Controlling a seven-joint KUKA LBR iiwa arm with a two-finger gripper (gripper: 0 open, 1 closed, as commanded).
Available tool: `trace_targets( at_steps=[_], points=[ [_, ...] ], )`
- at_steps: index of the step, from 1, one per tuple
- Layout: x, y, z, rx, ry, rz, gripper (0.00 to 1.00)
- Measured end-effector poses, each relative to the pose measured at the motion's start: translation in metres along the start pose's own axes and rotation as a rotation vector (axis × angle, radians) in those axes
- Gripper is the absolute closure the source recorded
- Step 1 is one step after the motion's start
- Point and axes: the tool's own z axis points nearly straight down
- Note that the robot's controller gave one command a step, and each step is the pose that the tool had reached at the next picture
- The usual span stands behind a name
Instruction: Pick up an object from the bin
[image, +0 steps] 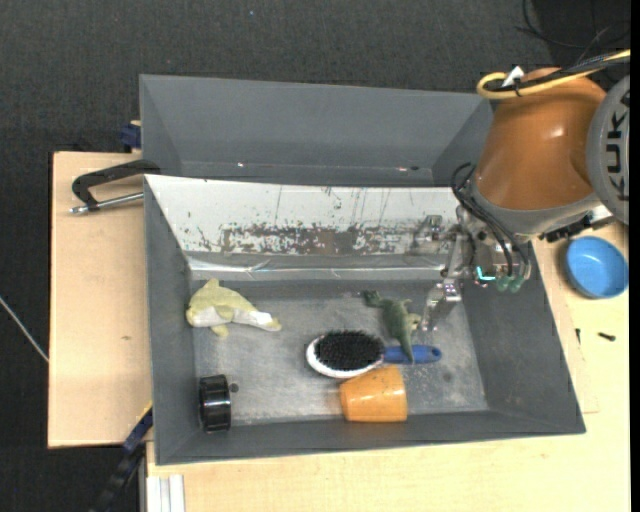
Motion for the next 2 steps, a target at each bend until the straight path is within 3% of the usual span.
trace_targets(
  at_steps=[1,2],
  points=[
    [0.024,0.034,0.140,-0.002,-0.025,0.184,0.00],
    [0.019,0.124,0.111,-0.006,-0.014,0.195,0.00]
  ],
)
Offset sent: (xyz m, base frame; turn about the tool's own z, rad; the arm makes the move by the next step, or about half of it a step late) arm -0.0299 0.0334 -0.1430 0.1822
